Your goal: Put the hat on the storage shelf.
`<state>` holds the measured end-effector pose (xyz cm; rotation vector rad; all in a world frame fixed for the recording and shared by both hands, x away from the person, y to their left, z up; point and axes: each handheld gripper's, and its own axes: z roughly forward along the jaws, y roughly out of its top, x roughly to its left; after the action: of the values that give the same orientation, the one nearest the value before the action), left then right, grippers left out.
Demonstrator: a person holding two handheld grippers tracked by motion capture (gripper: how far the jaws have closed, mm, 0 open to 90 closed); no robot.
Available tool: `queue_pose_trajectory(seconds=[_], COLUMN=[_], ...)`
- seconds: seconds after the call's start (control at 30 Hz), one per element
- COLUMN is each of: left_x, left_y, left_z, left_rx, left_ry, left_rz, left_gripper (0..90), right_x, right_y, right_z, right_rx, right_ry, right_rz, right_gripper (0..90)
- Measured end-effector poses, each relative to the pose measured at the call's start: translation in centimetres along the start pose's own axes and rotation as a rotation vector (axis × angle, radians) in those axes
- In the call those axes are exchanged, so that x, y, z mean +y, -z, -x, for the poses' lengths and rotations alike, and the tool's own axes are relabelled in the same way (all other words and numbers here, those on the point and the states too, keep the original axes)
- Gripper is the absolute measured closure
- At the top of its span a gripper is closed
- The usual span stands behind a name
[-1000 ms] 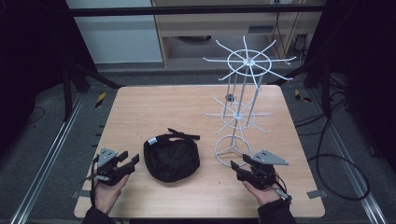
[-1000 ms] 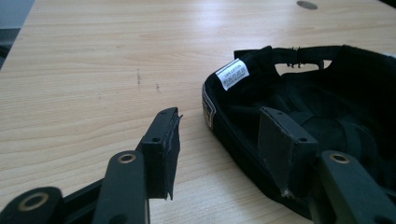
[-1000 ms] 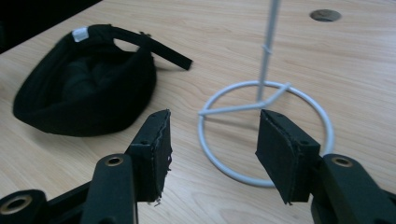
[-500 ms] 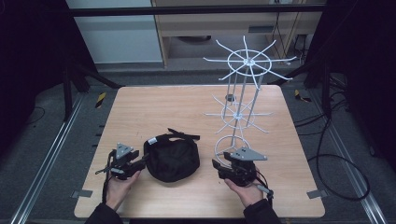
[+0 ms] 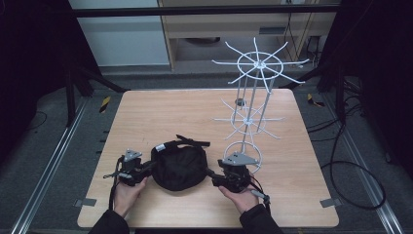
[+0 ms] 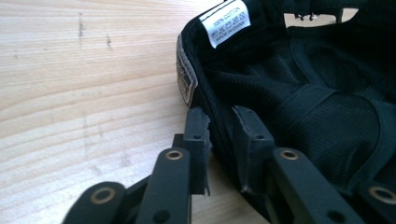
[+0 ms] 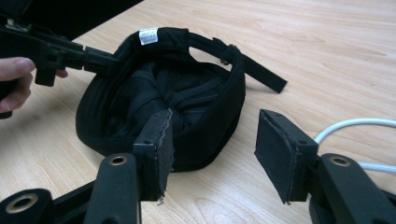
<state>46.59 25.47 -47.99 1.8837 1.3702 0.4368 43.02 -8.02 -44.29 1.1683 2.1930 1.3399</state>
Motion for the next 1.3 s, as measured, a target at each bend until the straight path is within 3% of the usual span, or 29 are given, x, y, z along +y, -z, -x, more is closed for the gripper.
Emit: queue_pose_trajectory(seconds=[0.17, 0.37, 0.6, 0.8, 0.9, 0.97, 1.17, 1.3], left_x=[-0.3, -1.1, -1.4, -1.8, -1.9, -2.0, -2.2, -2.2], left_y=[0.5, 1.4, 1.8, 2.6, 2.8, 2.8, 2.8, 3.0], left_z=[0.7, 2.0, 2.0, 1.8, 1.8, 2.0, 2.5, 2.5], left_rx=[-0.015, -0.018, -0.037, -0.076, -0.094, -0.107, -0.12, -0.108], left_ry=[0.015, -0.028, -0.04, -0.045, -0.047, -0.052, -0.067, -0.086], left_rz=[-0.003, 0.006, -0.001, -0.023, -0.027, -0.041, -0.051, -0.01], left_gripper=[77.9, 75.7, 71.3, 67.1, 64.9, 64.5, 60.7, 52.9], right_x=[-0.3, -1.1, -1.9, -2.2, -2.3, -2.3, -2.0, -1.9], right_y=[-0.7, -1.3, -2.3, -2.4, -2.5, -2.5, -2.2, -1.9], right_z=[-0.3, -0.7, -1.1, -0.7, -0.6, -0.5, -0.1, 0.3], right_rx=[0.003, 0.015, 0.028, 0.046, 0.036, 0.02, -0.013, -0.02], right_ry=[0.002, -0.013, -0.016, -0.05, -0.048, -0.027, 0.0, -0.022], right_rz=[-0.022, -0.066, -0.127, -0.17, -0.197, -0.188, -0.138, -0.127], right_gripper=[46.4, 47.4, 52.2, 64.5, 79.9, 82.8, 81.6, 64.5])
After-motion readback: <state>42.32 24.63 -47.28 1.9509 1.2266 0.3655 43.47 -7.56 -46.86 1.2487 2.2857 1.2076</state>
